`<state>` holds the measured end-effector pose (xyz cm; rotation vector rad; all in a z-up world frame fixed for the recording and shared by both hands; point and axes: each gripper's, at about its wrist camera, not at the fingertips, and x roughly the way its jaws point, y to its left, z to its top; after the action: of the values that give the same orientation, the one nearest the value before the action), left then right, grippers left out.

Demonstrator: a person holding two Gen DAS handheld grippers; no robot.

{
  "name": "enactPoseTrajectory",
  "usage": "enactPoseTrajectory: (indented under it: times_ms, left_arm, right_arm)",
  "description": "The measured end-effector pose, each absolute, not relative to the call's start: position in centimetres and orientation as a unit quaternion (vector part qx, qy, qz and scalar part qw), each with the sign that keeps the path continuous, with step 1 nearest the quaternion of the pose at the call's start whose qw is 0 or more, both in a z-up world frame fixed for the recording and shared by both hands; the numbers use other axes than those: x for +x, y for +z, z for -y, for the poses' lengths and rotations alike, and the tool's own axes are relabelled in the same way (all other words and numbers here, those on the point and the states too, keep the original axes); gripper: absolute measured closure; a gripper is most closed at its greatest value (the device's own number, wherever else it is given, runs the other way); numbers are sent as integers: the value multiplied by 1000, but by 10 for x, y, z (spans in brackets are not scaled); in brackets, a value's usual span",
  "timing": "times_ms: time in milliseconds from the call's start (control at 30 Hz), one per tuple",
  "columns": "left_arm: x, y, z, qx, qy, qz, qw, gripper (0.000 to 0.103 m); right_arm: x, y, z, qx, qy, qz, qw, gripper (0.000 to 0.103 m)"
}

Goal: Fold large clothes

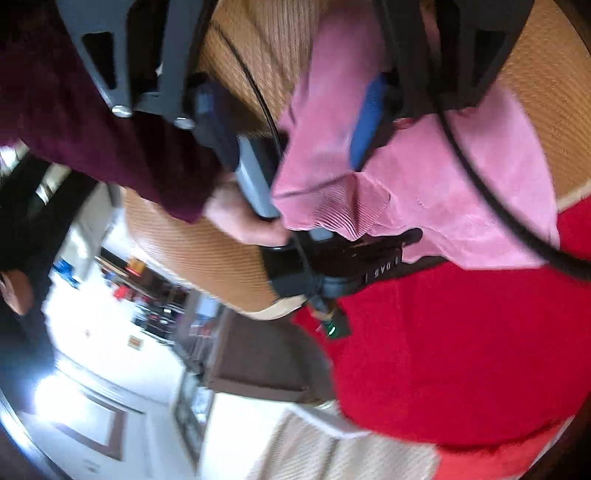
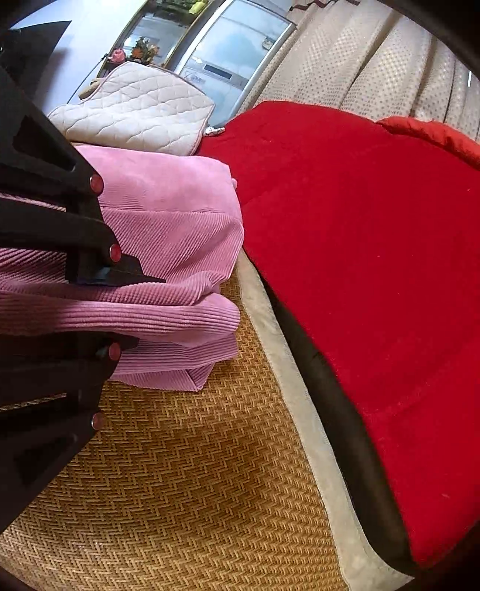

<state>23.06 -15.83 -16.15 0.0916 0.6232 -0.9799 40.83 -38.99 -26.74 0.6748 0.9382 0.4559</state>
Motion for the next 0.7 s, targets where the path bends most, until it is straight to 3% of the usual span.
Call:
enactPoseTrajectory:
  times_ms: [67,167,200,367,467,700]
  left_arm:
    - [216,-154,136,63,-460,-271,843,36]
    - [217,-146,100,60,-432,-255,863,36]
    - [225,-145,93,51,-422,-259,868,36]
    - [257,-163,83,8,-360,-319,877,36]
    - [260,-174,98,37,-341,-336,877,36]
    - [258,-180,111,47,-337,-339,877,36]
  right_arm:
    - [405,-265,393,335,213,-447,802,78]
    - [391,-252,397,342,191,-444,806,44]
    - [385,-243,404,342,182,-429,816,37]
    - [337,-179,399,283,218,-364,860,41]
    - [310,-161,370,233,242,-369,866,65]
    - [274,-186,325,160,230,-439,854,68]
